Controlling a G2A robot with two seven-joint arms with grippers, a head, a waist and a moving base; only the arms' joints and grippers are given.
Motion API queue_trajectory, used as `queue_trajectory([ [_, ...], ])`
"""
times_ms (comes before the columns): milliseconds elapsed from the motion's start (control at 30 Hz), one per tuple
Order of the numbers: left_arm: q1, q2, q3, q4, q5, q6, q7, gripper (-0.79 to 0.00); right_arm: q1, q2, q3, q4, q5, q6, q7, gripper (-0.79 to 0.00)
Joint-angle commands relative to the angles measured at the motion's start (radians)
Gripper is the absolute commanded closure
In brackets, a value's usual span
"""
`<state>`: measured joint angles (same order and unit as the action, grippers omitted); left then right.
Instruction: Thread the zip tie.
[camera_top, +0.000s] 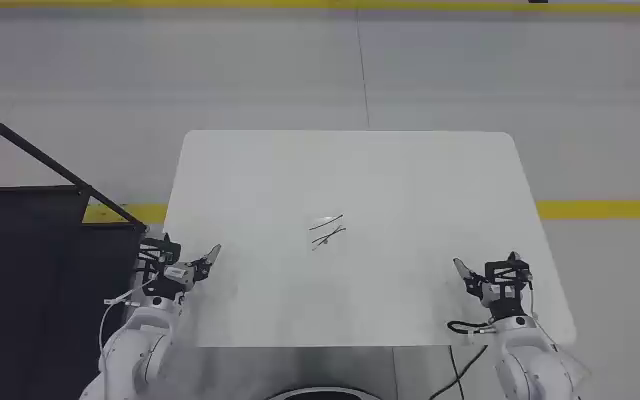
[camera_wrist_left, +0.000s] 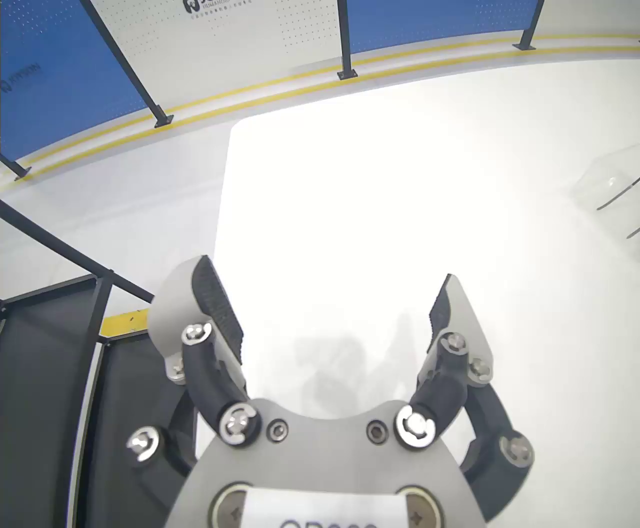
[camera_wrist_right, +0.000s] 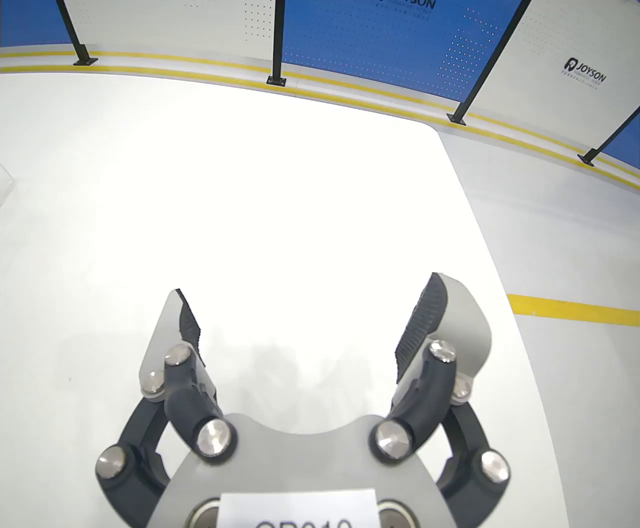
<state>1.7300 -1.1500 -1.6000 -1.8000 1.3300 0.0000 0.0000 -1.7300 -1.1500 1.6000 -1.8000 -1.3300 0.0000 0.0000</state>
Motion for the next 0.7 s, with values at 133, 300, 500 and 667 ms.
queue_trajectory([
  [133, 0.0, 0.0, 0.0, 0.0, 0.0, 0.0, 0.0, -0.785, 0.0, 0.0, 0.0, 0.0, 0.0, 0.0, 0.0, -0.784],
  [300, 0.0, 0.0, 0.0, 0.0, 0.0, 0.0, 0.0, -0.784, 0.0, 0.0, 0.0, 0.0, 0.0, 0.0, 0.0, -0.784],
  [500, 0.002, -0.001, 0.0, -0.01, -0.019, -0.037, 0.017, -0.785, 0.002, 0.0, -0.004, -0.008, -0.001, -0.017, -0.009, -0.785],
  [667, 0.003, 0.004, -0.033, -0.024, -0.106, -0.164, -0.007, -0.785, 0.012, 0.002, -0.017, -0.036, 0.028, -0.154, -0.009, -0.785],
])
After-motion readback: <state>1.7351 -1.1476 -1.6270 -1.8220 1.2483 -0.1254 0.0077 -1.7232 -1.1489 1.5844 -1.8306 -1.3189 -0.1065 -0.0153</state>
